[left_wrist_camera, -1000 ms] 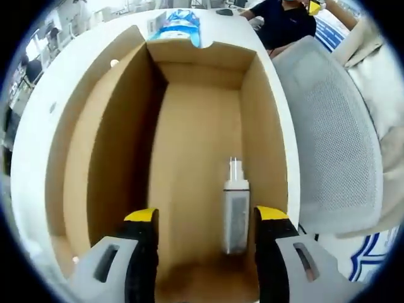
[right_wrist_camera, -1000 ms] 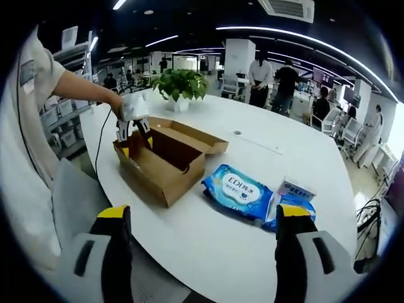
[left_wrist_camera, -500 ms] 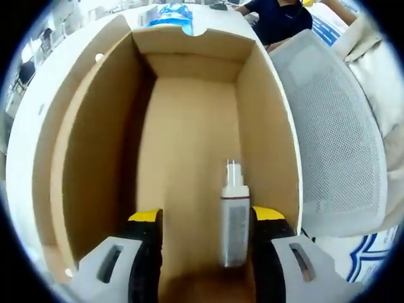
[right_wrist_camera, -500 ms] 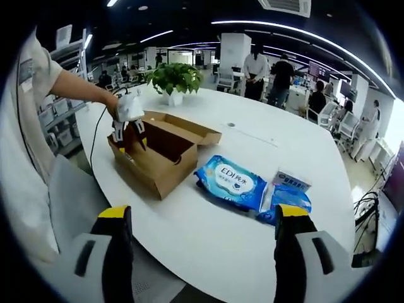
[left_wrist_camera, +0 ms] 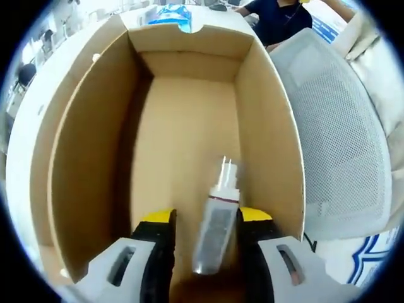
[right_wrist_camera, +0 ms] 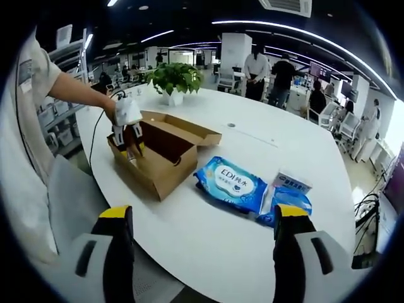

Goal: Operate the shoe box by opening the lid, removing the specified soft item, and placing it in the target area until the item is outside and the box remains undamaged.

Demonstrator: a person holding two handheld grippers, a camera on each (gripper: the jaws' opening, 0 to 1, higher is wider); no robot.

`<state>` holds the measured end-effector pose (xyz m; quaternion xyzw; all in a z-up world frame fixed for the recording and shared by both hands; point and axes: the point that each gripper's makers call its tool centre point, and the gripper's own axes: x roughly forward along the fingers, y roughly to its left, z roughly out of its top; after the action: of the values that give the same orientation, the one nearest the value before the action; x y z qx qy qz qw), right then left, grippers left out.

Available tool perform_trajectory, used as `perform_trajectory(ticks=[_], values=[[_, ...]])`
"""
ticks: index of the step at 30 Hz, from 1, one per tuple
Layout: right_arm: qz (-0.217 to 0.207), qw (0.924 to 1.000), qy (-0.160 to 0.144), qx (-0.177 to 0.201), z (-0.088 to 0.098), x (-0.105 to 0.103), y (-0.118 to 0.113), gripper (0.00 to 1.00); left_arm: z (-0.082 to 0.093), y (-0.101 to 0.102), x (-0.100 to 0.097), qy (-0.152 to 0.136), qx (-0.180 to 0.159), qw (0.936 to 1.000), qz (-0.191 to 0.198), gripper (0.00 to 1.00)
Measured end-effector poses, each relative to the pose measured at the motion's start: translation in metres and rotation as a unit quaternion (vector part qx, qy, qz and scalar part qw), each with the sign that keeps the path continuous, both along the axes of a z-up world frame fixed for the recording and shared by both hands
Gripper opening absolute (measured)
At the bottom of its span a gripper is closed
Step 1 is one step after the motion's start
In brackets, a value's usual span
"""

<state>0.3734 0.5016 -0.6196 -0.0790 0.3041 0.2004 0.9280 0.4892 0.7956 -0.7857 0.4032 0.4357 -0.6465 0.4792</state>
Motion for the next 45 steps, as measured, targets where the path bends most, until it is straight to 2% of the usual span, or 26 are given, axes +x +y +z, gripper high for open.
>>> perform_trajectory(ticks=[4,9,14,21,29,32,38,45], values=[[0.001,1.0000,-0.002,-0.001,0.001,0.001,0.001,0.87,0.000,0.002,-0.001,-0.003,-0.002,1.0000,-0.001,0.28],[0.000,1.0000,-0.005,0.000,0.001,0.001,0.001,0.86,-0.003,0.010,-0.001,-0.015,0.009,0.9996,-0.022,0.27],[-0.001,1.0000,-0.005,0.001,0.001,0.000,0.002,0.85,-0.004,0.016,0.001,-0.017,0.011,0.9995,-0.022,0.22],[-0.001,1.0000,-0.006,0.002,0.001,0.000,0.002,0.84,-0.003,0.014,-0.001,-0.026,0.004,0.9994,-0.021,0.21],[0.000,0.9999,-0.011,0.006,0.003,0.000,0.003,0.84,0.000,0.011,0.001,-0.026,-0.001,0.9996,0.005,0.18],[0.000,0.9999,-0.014,0.010,0.004,0.000,0.004,0.83,0.005,0.008,0.002,-0.020,-0.006,0.9994,0.026,0.18],[0.003,0.9996,-0.020,0.020,0.006,0.001,0.007,0.82,0.012,0.008,0.005,-0.026,-0.007,0.9986,0.045,0.17],[0.007,0.9992,-0.028,0.027,0.009,0.004,0.010,0.81,0.027,0.001,0.004,-0.026,-0.032,0.9969,0.067,0.17]])
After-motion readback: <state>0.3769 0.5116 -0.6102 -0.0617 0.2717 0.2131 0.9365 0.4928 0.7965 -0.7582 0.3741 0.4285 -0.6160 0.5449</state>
